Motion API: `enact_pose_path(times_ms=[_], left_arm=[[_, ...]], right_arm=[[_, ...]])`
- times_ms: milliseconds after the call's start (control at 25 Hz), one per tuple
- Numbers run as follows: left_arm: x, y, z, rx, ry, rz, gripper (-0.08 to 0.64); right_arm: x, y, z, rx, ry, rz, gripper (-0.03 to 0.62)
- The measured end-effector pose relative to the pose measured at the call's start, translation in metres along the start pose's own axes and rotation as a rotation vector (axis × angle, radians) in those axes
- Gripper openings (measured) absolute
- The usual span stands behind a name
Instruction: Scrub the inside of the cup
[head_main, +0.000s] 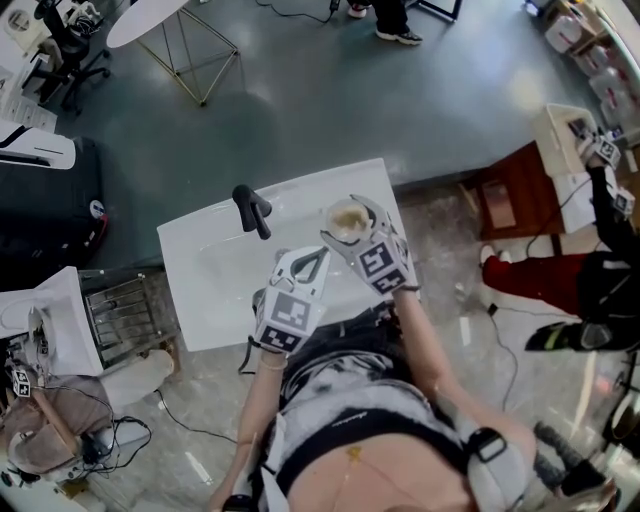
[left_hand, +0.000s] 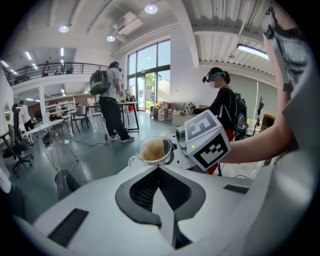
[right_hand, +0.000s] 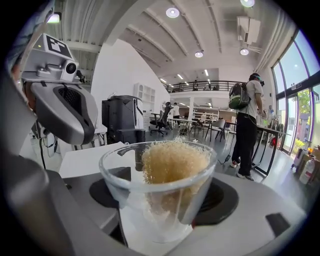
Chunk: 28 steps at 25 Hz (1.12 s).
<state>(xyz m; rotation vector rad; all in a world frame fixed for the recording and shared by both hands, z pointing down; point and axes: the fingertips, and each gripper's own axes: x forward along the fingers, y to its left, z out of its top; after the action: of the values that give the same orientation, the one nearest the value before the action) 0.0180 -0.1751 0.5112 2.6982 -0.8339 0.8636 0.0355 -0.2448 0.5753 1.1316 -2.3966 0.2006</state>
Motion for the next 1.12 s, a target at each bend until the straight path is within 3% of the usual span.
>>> enact_pose_path(times_ms=[600,1120], left_arm=[[0.027,-0.005,-0.013,-0.038,0.044,-0.048,0.0],[0.034,-0.005,-0.029,-0.07,0.084,-0.05,0.0]], right_arm=[[0.017,-0.057,-0.023,0.109,0.004,-0.066,0.399],[0.049,-0.091,-0.047,0.126,0.006,-0.09,0.399]])
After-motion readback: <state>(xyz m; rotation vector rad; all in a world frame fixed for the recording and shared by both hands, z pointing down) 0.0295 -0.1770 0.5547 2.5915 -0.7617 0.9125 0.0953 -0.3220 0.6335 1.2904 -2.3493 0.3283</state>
